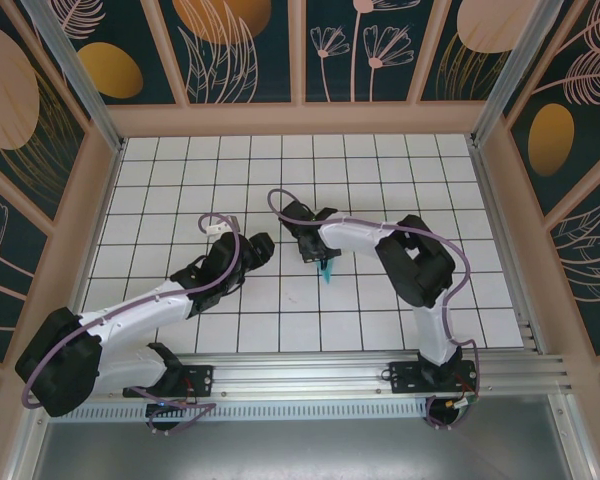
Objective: Fold a paper plane with a square sheet of paper (pick it up from the middle)
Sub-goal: Move the paper plane to the center of the table, then reset both arms
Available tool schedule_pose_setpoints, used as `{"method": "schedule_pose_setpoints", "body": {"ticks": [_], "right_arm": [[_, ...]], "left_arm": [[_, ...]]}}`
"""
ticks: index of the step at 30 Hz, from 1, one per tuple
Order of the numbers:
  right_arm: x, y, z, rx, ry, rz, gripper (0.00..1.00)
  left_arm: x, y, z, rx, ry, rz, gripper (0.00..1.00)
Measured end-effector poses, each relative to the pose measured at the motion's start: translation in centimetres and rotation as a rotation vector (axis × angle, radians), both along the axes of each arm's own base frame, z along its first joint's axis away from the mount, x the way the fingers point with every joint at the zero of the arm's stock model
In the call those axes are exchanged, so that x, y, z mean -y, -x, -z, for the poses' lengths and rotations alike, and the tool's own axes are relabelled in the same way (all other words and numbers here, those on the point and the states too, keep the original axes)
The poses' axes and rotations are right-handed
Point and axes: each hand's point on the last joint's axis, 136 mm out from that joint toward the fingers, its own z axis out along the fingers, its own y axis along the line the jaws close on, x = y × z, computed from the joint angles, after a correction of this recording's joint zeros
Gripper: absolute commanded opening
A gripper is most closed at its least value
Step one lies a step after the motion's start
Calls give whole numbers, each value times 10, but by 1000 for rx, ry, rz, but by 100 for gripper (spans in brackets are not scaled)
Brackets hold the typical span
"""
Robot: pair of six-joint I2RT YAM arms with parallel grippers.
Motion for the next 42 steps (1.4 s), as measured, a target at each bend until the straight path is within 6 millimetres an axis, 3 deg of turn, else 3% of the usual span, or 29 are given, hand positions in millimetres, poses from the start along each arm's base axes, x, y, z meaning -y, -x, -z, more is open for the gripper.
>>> {"method": "schedule_pose_setpoints", "body": {"ticks": [14,21,26,31,36,39,42], "right_arm": [[7,-9,-10,-36,-50,33,34],[3,-12,-32,-8,-102,34,38],[2,-17,-66,70,-144,37,39],[14,-21,-133,273,-215,48,45],[47,-12,-198,512,-261,86,47],[73,-8,-217,629,-233,124,52],[107,-8,-222,705,-166,193,55]], "left_arm": [[1,-1,-2,3,2,0,68],[1,-1,-1,2,1,0,68],[1,-1,-1,1,0,0,68],[1,-2,-3,4,1,-1,66],[-1,-4,-6,14,-7,-12,69],[-6,-4,-9,27,-28,-26,72],[-15,-5,-17,61,-56,-52,75]]}}
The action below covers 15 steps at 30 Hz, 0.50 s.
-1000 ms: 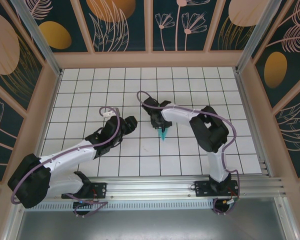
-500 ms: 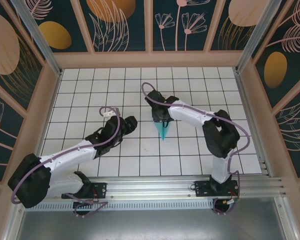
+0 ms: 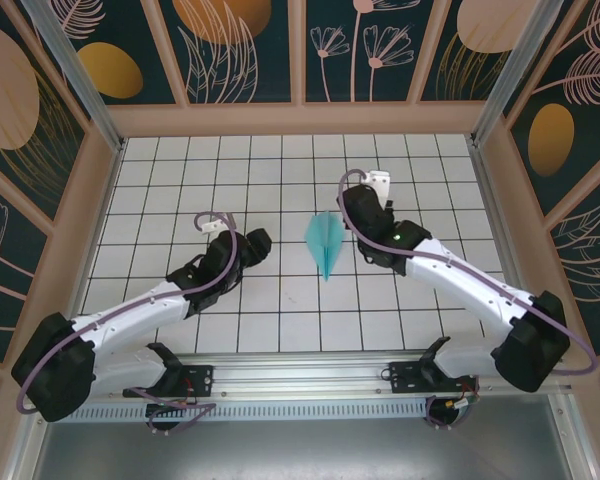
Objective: Fold a paper plane with a square sheet of paper (pick it up from the middle)
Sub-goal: Reset both arms
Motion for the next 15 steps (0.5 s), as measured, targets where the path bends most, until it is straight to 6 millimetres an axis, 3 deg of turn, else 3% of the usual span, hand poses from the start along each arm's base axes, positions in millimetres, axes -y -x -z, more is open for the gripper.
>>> {"method": "schedule_pose_setpoints", "body": {"ticks": [4,8,12,15], "right_arm": [[74,-10,11,27,46,222,62],[147,1,50,35,96,401,75],[186,15,99,1,85,454,75],[196,18,124,-14,57,420,75]], "left_arm": [[-18,-1,-11,52,-67,-51,87],[-36,-3,-22,101,-133,-110,98],[-51,-4,-29,133,-184,-164,98],[-60,-5,-29,141,-235,-187,99]]}}
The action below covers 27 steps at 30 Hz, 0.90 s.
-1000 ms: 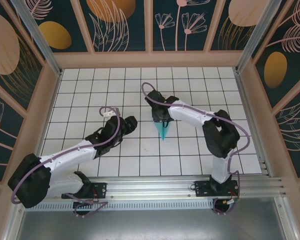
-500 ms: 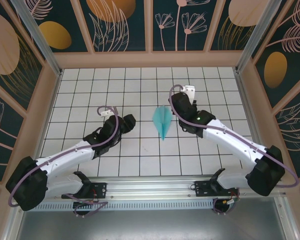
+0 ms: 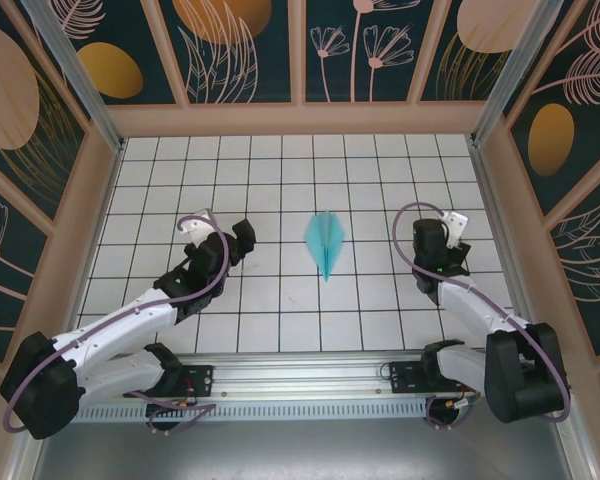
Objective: Fold a paper plane with a square sheet of paper (pick it up from the middle)
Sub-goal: Reset both arms
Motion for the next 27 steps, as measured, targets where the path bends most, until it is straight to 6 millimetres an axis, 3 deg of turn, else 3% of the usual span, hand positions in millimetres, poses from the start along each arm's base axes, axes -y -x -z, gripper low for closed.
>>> {"method": "schedule_pose_setpoints", "body": {"ticks": [10,19,23,24,25,27], "right_arm": [[-26,-21,22,117,-14,-290,75],[-18,-47,1,319,-40,-376,74],[-20,-47,23,280,-63,-399,74],[-21,-48,21,286,-65,-405,90],[-22,-50,18,298,-63,-410,99],[-23,-52,14,313,-59,-419,99]], "left_arm": [[-22,-7,10,-24,-213,-29,99],[-56,-11,10,-15,-303,-106,99],[-73,-9,12,-4,-327,-143,99],[-78,-8,12,1,-334,-154,99],[-83,-7,12,9,-337,-169,98],[-97,-6,13,30,-345,-209,99]]}}
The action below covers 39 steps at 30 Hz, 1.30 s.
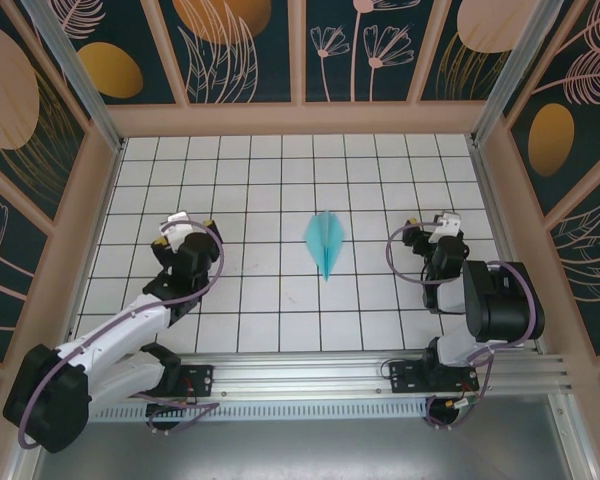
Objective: Fold a paper plane with a square sheet of paper (pick it up from the middle)
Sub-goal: Reset both arms
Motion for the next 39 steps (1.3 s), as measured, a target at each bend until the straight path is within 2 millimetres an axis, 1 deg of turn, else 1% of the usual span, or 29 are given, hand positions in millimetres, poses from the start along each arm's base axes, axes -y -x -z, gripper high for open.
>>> {"method": "schedule_pose_setpoints", "body": {"ticks": [3,6,11,13,14,16,18,20,21,23,24,25,27,31,33,35,36,39], "right_arm": [[-1,-1,-3,11,0,-5,99],[-1,-1,-3,13,0,-8,99],[-2,-1,-4,15,-1,-11,99],[-2,-1,-4,15,-1,-11,99],[-2,-1,-4,14,-1,-11,99],[-2,-1,-4,15,-1,-11,99],[-2,-1,-4,15,-1,-11,99],[-2,-1,-4,15,-1,-11,99],[-2,-1,-4,15,-1,-12,99],[-2,-1,-4,15,-1,-12,99],[-2,-1,-4,15,-1,-12,99],[-2,-1,-4,15,-1,-12,99],[-2,-1,-4,15,-1,-12,99],[-3,-1,-4,15,-2,-15,99],[-3,-1,-4,15,-2,-15,99],[-3,-1,-4,15,-2,-15,99],[-3,-1,-4,15,-2,-16,99],[-3,-1,-4,15,-2,-16,99]], "left_arm": [[-21,1,5,23,-20,-61,98],[-38,-2,8,23,-58,-107,98],[-51,-17,13,16,-142,-130,99],[-56,-25,22,15,-159,-135,98],[-60,-29,32,-8,-178,-138,98],[-61,-35,49,-56,-206,-123,99],[-56,-43,55,-54,-211,-85,99],[-53,-54,55,-56,-214,-63,98],[-51,-63,53,-53,-215,-45,99],[-46,-73,45,-27,-223,-5,99],[-43,-75,40,0,-232,18,99],[-42,-75,36,33,-232,37,98],[-46,-70,36,62,-225,54,98],[-69,-60,45,78,-189,47,99],[-75,-60,42,107,-159,56,98],[-77,-58,39,150,-142,70,98],[-75,-57,42,146,-135,83,98],[-70,-58,38,172,-121,108,98]]}}
